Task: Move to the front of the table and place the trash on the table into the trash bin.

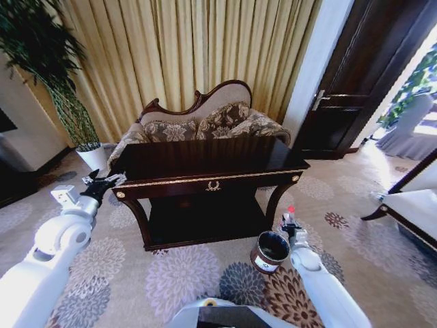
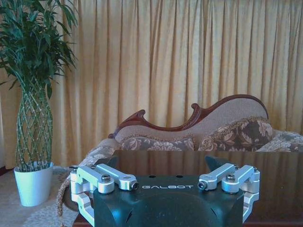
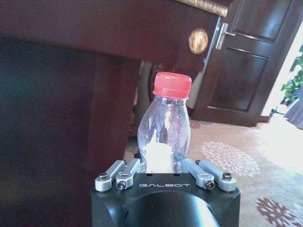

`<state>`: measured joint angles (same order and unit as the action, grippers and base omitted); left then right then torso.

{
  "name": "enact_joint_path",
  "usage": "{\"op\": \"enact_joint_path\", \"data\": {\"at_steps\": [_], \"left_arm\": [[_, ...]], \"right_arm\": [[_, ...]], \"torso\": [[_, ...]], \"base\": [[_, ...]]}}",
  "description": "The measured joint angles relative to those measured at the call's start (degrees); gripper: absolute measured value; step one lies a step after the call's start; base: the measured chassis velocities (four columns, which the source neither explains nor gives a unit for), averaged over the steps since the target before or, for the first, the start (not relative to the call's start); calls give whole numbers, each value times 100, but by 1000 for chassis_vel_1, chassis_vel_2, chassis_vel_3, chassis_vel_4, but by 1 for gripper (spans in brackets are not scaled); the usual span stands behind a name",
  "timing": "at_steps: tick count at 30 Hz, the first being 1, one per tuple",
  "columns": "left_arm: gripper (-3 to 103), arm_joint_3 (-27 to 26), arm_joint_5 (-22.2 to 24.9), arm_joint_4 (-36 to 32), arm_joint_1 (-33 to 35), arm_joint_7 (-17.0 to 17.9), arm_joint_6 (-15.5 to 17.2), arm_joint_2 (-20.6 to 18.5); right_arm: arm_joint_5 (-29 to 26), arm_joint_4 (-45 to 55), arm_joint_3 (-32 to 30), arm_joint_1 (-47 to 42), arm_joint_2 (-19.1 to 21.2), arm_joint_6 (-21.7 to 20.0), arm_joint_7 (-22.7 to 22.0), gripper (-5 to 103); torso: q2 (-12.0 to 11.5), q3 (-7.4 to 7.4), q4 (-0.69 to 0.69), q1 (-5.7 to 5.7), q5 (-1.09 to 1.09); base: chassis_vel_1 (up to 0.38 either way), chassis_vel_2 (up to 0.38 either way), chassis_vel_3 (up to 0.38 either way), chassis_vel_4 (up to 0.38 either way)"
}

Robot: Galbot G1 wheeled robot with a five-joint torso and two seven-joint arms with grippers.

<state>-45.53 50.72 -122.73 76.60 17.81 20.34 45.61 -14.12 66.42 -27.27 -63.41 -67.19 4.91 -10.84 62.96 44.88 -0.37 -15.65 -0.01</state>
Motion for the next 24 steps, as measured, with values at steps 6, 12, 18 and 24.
{"op": "enact_joint_path", "data": {"at_steps": [6,12,18,24], "left_arm": [[100,-65,11,-41,36,-2,-6,3],[100,-66,19,7,-18,-7,-10,-35],[100,-2,36,-1,-90,-7,-14,-85],[100,5,55,38,-144,-7,-15,-118]], "right_arm": [[499,-810,-132,253,-226,213,9,26],[520,-778,-205,151,-238,212,97,33],[286,-547,-204,82,-118,143,84,60],[167,-332,-144,3,-93,44,44,82]], "torso": [[0,1,-5,0,1],[0,0,-4,0,0],[0,0,-4,0,1],[0,0,-3,0,1]], "base": [[0,0,0,0],[0,0,0,0],[0,0,0,0],[0,0,0,0]]}}
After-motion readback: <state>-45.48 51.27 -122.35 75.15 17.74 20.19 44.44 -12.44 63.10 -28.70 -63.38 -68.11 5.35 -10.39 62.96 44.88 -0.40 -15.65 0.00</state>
